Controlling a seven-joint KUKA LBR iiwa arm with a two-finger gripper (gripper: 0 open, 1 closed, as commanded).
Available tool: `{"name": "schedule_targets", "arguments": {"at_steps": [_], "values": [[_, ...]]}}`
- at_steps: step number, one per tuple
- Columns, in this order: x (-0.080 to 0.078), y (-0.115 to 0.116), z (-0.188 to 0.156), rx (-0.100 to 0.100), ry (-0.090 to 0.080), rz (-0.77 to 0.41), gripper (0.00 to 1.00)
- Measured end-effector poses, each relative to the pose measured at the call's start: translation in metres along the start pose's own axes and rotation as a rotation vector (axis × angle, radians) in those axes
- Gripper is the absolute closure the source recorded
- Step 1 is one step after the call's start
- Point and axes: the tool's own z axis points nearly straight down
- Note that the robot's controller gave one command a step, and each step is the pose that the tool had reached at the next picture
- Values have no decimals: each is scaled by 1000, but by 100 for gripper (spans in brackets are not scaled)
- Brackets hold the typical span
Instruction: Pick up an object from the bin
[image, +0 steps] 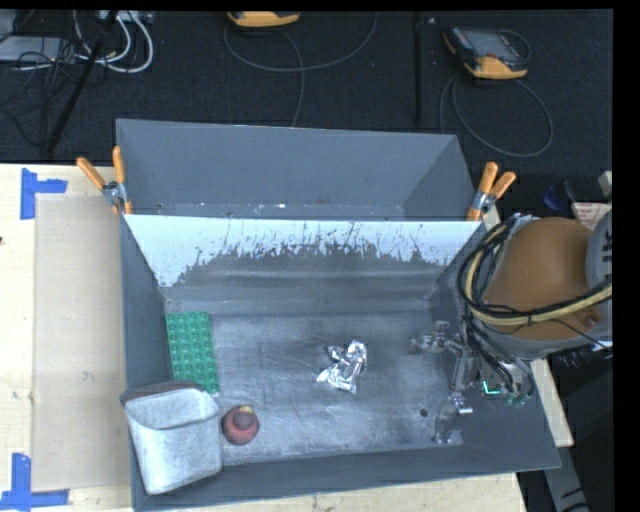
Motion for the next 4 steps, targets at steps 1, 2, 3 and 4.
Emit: {"name": "schedule_targets", "arguments": {"at_steps": [1, 2, 3, 4], "values": [[-51, 82, 65, 2, -15, -157, 0], [-76, 97, 34, 1, -14, -88, 0], [-70, 74, 26, 3, -10, -201, 0], [-91, 85, 65, 2, -14, -176, 0]]}}
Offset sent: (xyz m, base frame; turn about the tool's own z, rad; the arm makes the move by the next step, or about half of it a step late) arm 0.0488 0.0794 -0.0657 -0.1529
